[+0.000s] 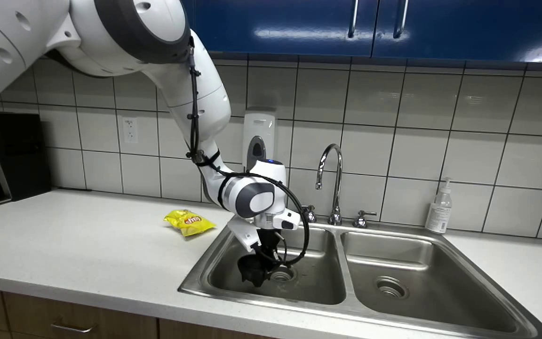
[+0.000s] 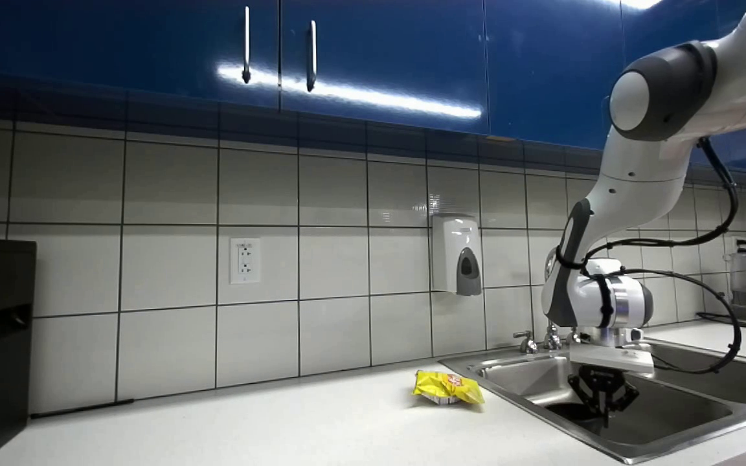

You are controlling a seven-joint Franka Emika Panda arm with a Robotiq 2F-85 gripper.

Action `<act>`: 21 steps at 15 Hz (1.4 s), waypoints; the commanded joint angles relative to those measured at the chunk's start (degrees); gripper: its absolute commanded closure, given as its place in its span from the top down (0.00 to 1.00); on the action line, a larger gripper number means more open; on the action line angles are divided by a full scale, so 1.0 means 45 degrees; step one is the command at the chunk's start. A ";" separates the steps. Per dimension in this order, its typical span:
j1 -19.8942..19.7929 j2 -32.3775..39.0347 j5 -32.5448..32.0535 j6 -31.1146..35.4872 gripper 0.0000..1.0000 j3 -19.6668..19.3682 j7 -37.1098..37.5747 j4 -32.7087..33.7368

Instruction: Place the bowl in the sink

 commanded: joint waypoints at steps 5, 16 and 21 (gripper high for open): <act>-0.0188 0.0262 -0.0220 -0.0990 0.56 -0.0019 0.0201 0.0768; -0.0079 -0.1009 -0.0219 -0.0567 1.00 0.0087 -0.0107 0.0113; 0.0150 -0.2276 -0.0480 -0.0898 1.00 0.0077 -0.0204 -0.0738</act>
